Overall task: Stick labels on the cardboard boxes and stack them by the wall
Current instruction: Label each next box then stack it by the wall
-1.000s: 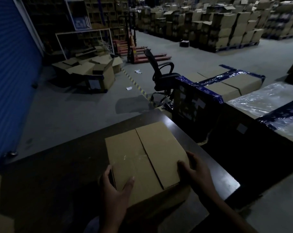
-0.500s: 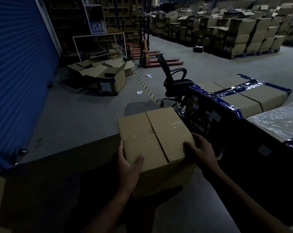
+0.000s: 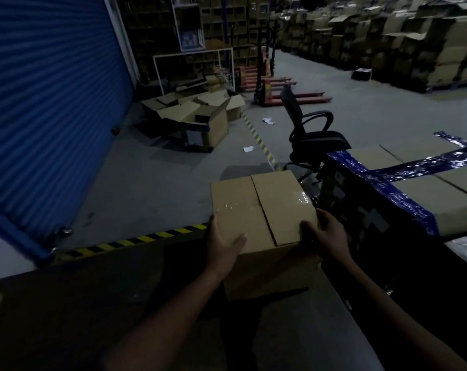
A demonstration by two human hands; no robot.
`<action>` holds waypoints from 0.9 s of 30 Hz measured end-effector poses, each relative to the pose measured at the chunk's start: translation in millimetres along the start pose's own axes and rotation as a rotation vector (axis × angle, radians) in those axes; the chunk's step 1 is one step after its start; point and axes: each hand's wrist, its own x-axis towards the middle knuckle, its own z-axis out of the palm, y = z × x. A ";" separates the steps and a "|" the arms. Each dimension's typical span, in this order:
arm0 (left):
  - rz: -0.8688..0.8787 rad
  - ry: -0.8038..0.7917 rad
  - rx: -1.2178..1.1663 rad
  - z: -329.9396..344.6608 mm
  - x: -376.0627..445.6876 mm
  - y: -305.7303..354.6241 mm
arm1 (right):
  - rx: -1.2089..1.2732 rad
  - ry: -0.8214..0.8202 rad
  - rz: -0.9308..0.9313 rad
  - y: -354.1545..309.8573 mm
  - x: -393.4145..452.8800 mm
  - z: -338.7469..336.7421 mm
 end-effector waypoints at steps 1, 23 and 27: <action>-0.010 -0.002 0.009 4.9 5.4 1.2 | -0.002 -0.005 -0.002 1.4 6.2 1.0; 0.206 0.270 0.308 -87.7 -57.0 6.5 | -0.194 -0.264 -0.512 -76.6 -90.7 82.3; 0.225 0.455 0.260 -141.5 -98.9 8.6 | -0.096 -0.426 -0.612 -113.1 -129.3 119.1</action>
